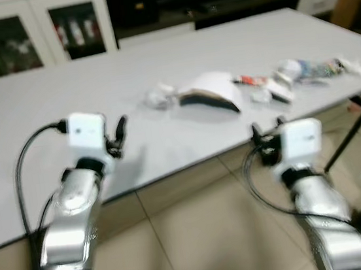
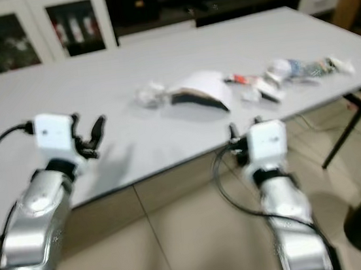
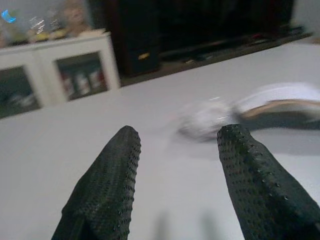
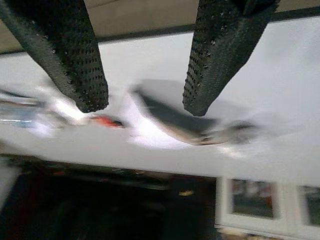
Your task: Picking trash to rubbish bin
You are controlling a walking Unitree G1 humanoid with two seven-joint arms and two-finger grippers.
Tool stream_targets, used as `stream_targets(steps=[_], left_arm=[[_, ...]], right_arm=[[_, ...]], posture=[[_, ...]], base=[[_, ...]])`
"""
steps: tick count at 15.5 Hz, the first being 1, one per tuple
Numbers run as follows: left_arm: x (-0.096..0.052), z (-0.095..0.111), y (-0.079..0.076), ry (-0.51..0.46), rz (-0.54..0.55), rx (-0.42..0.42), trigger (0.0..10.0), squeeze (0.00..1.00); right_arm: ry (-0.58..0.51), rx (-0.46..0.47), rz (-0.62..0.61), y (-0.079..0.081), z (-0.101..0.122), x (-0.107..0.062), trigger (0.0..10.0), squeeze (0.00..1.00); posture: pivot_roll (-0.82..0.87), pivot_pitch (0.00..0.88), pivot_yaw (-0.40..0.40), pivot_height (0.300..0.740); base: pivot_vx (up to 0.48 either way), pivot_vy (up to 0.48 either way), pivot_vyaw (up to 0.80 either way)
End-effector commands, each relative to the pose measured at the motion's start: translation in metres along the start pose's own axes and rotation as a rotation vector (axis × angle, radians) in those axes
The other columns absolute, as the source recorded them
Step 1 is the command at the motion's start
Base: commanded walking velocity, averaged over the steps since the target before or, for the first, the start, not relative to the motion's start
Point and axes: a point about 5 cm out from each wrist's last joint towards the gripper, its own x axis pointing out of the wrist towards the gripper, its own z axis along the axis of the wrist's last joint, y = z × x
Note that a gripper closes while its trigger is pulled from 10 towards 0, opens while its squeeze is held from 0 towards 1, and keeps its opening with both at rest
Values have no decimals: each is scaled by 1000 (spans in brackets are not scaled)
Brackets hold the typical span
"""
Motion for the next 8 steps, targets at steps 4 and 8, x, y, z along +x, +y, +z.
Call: stream_targets(steps=[4,8], left_arm=[[2,-1,-8,-11,-35,6,10000,0],[7,1,-8,-18,-60,17,10000,0]], right_arm=[[36,-21,57,-2,-3,6,10000,0],[63,2,58,1,-6,5,10000,0]], posture=[[-11,27,-45,740],[-11,31,-40,740]], base=[[343,0,0],[352,0,-328]])
